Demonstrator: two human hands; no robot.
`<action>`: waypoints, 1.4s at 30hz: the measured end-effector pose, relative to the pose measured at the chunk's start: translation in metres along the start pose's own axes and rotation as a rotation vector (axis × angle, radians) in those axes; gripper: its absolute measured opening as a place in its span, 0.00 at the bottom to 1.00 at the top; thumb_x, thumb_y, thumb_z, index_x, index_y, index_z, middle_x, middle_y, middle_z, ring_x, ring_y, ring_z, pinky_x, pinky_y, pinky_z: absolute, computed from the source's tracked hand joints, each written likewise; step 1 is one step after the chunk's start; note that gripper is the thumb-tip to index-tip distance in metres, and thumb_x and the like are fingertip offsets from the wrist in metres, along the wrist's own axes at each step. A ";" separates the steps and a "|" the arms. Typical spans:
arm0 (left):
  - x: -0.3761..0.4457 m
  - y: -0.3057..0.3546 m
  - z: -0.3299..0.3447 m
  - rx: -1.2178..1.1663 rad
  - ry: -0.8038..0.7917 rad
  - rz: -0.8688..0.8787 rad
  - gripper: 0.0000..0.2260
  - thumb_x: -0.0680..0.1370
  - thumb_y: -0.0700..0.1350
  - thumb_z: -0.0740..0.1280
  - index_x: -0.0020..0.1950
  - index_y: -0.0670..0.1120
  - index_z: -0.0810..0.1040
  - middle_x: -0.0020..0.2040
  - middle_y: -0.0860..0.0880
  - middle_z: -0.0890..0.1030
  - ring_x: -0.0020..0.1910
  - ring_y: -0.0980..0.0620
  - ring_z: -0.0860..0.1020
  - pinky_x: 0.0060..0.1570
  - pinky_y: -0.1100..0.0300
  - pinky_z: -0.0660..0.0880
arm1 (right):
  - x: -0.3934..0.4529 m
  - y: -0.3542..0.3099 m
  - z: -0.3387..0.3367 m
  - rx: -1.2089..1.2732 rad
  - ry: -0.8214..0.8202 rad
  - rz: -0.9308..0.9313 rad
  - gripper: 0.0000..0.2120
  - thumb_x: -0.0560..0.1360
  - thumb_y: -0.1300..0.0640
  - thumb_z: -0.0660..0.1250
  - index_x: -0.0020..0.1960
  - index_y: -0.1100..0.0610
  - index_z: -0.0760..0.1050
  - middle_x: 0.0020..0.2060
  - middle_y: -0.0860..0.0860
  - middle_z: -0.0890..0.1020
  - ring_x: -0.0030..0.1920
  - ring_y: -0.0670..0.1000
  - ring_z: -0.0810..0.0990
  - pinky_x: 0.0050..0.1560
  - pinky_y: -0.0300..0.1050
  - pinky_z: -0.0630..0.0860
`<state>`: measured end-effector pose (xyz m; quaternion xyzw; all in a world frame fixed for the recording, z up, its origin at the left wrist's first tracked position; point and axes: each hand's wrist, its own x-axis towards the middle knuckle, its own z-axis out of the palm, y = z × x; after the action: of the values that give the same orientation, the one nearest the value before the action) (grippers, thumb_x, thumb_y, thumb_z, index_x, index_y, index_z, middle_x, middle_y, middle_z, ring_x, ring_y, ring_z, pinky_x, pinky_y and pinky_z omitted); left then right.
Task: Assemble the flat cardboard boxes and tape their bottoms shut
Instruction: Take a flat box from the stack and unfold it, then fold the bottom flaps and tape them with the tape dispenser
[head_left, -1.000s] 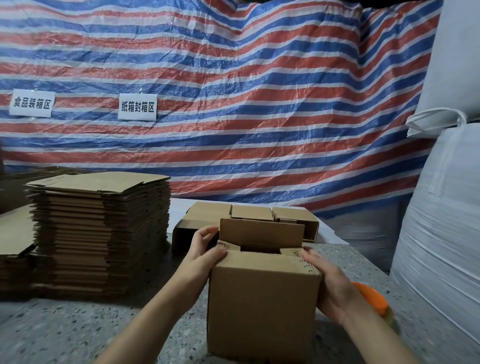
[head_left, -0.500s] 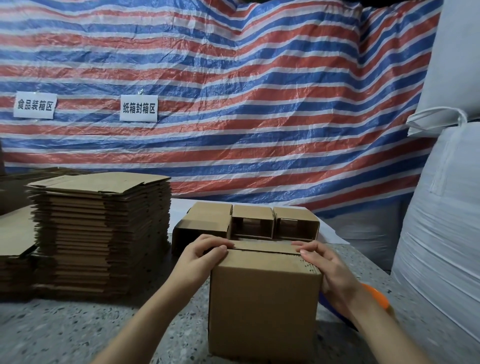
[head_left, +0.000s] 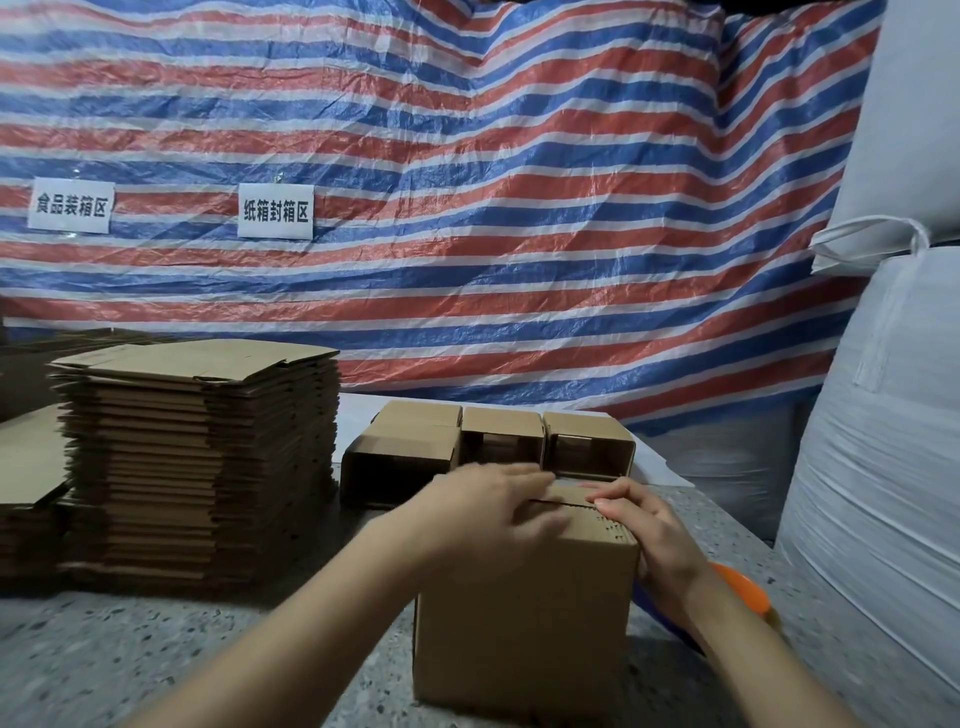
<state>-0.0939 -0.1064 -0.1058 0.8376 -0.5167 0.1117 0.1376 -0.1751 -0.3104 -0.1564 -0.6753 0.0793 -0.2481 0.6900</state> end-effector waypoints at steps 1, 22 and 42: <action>0.001 0.002 0.005 0.065 -0.034 0.027 0.29 0.78 0.69 0.51 0.76 0.57 0.63 0.76 0.58 0.65 0.73 0.54 0.65 0.71 0.51 0.63 | 0.000 0.000 0.000 0.004 -0.001 0.006 0.08 0.76 0.61 0.68 0.50 0.65 0.78 0.58 0.68 0.79 0.54 0.66 0.78 0.58 0.61 0.74; 0.006 -0.009 0.022 0.111 -0.008 0.071 0.32 0.78 0.70 0.49 0.78 0.56 0.59 0.78 0.58 0.61 0.76 0.56 0.59 0.73 0.56 0.56 | 0.019 0.052 -0.086 -1.631 0.068 0.353 0.24 0.75 0.29 0.62 0.55 0.48 0.75 0.46 0.43 0.80 0.44 0.43 0.79 0.47 0.38 0.79; 0.003 -0.003 0.009 -0.266 -0.027 -0.156 0.20 0.81 0.63 0.47 0.70 0.60 0.66 0.62 0.52 0.78 0.54 0.52 0.74 0.52 0.51 0.68 | 0.036 -0.143 -0.013 -0.413 -0.242 0.138 0.29 0.61 0.32 0.76 0.45 0.57 0.85 0.36 0.56 0.82 0.29 0.51 0.81 0.29 0.45 0.78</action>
<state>-0.0891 -0.1106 -0.1133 0.8509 -0.4622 0.0201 0.2489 -0.1831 -0.3327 -0.0105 -0.8200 0.0909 -0.0961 0.5569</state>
